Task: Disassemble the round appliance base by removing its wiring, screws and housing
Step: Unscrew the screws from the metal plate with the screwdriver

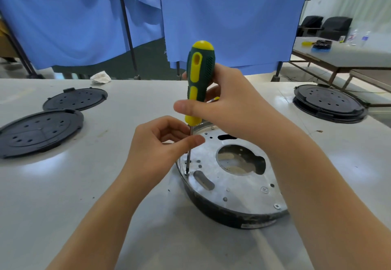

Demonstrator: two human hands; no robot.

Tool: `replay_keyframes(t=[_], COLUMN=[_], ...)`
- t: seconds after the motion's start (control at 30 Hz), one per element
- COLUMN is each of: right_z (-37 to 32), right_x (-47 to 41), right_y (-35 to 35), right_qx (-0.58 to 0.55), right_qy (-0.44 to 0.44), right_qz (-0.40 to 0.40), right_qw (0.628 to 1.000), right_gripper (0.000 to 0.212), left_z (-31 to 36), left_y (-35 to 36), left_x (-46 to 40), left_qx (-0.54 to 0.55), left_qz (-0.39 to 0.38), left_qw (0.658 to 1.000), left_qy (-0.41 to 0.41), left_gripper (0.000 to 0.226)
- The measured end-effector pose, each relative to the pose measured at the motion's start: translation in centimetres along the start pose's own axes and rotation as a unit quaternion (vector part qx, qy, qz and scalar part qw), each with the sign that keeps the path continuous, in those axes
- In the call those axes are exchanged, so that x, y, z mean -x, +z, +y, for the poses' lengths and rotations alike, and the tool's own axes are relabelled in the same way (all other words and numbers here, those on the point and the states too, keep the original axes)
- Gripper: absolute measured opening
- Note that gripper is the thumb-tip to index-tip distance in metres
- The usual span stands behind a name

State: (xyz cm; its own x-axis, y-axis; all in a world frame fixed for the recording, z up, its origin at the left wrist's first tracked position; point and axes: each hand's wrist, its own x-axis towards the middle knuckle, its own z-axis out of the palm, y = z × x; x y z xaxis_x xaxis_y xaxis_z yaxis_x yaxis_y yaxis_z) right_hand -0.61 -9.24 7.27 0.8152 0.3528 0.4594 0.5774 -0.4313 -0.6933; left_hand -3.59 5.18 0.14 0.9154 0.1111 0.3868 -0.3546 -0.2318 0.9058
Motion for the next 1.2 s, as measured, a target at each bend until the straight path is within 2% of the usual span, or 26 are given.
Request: replay_keyframes(t=[0.13, 0.23, 0.33, 0.4, 0.43, 0.53, 0.63, 0.73, 0.8, 0.9, 0.97, 1.03, 1.1, 1.2], right_z=[0.0, 0.1, 0.2, 0.2, 0.2, 0.0, 0.1, 0.0, 0.1, 0.3, 0.4, 0.4, 0.2, 0.4], right_x=[0.1, 0.2, 0.2, 0.2, 0.2, 0.3, 0.2, 0.0, 0.1, 0.0, 0.1, 0.1, 0.2, 0.1], right_y=[-1.3, -1.8, -1.8, -1.7, -1.5, -0.7, -0.1, -0.5, -0.8, -0.8, -0.9, -0.8, -0.6, -0.2], right_qx=[-0.034, -0.119, -0.175, -0.135, -0.098, -0.029, -0.029, -0.037, -0.072, -0.146, -0.152, -0.114, -0.058, -0.018], right_qy=[-0.015, -0.003, 0.02, 0.026, 0.026, 0.012, -0.002, -0.016, -0.015, 0.005, 0.012, 0.011, 0.012, 0.015], right_qz=[-0.011, -0.058, -0.094, -0.092, -0.086, -0.053, -0.022, -0.023, -0.034, -0.069, -0.086, -0.082, -0.061, -0.02], right_qw=[0.999, 0.991, 0.98, 0.986, 0.991, 0.998, 0.999, 0.999, 0.997, 0.987, 0.984, 0.99, 0.996, 1.0], right_gripper=[0.034, 0.046, 0.062, 0.067, 0.066, 0.039, 0.028, 0.027, 0.033, 0.053, 0.06, 0.056, 0.049, 0.05], left_z=[0.1, 0.1, 0.1, 0.1, 0.1, -0.1, -0.2, -0.1, 0.0, 0.0, 0.1, 0.2, 0.3, 0.3], left_y=[-0.4, -0.7, -0.6, -0.4, -0.4, -0.4, -0.3, -0.4, -0.5, -0.5, -0.5, -0.4, -0.4, -0.1], left_x=[0.1, 0.1, 0.1, 0.1, 0.1, -0.1, -0.1, 0.0, 0.0, 0.1, 0.1, 0.1, 0.1, 0.2], left_qx=[0.012, 0.022, 0.048, 0.041, 0.034, 0.008, -0.002, -0.001, 0.0, 0.012, 0.019, 0.038, 0.043, 0.022], left_qz=[-0.087, -0.135, -0.116, -0.079, -0.06, -0.019, -0.021, -0.06, -0.092, -0.116, -0.107, -0.075, -0.039, -0.02], left_qw=[0.996, 0.99, 0.992, 0.996, 0.998, 1.0, 1.0, 0.998, 0.996, 0.993, 0.994, 0.996, 0.998, 1.0], left_qy=[-0.017, -0.028, -0.029, -0.021, -0.016, -0.002, 0.004, -0.003, -0.007, -0.012, -0.019, -0.026, -0.017, 0.004], left_gripper=[0.017, 0.018, 0.012, 0.015, 0.018, 0.022, 0.026, 0.016, 0.015, 0.018, 0.018, 0.012, 0.014, 0.019])
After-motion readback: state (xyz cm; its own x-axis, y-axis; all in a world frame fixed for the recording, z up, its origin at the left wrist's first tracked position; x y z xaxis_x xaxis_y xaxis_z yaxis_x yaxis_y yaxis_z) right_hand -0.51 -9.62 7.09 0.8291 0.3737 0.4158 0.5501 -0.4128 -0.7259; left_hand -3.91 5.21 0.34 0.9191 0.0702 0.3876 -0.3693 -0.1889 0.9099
